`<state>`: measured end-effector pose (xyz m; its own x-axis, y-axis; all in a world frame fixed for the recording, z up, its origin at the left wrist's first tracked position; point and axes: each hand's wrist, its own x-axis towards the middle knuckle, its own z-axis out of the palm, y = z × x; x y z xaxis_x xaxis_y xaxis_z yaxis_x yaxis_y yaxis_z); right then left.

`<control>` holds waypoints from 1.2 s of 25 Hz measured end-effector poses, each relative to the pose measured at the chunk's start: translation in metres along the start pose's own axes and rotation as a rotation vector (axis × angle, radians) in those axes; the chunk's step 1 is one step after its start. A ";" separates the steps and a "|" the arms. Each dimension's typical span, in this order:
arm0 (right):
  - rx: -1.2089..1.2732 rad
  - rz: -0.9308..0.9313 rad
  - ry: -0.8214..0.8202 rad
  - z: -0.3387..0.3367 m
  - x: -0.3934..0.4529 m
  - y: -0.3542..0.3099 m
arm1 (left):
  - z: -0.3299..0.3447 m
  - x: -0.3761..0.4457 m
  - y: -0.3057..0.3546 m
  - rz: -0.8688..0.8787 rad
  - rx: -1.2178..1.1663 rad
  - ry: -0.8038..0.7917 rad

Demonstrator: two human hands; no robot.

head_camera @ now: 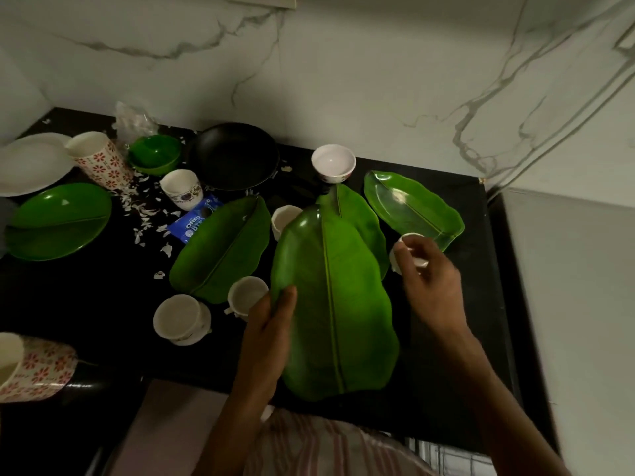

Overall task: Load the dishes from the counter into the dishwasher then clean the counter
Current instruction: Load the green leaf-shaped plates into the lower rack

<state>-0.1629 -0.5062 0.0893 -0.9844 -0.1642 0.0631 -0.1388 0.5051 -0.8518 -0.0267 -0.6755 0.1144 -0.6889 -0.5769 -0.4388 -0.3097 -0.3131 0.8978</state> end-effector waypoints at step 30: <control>-0.171 0.288 -0.162 0.039 0.081 0.036 | -0.008 -0.012 0.003 -0.021 -0.135 0.230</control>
<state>-0.2433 -0.5344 0.0437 -0.9579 -0.1198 -0.2609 0.1116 0.6821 -0.7227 -0.0140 -0.6750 0.1222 -0.5114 -0.7209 -0.4677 -0.2213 -0.4154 0.8823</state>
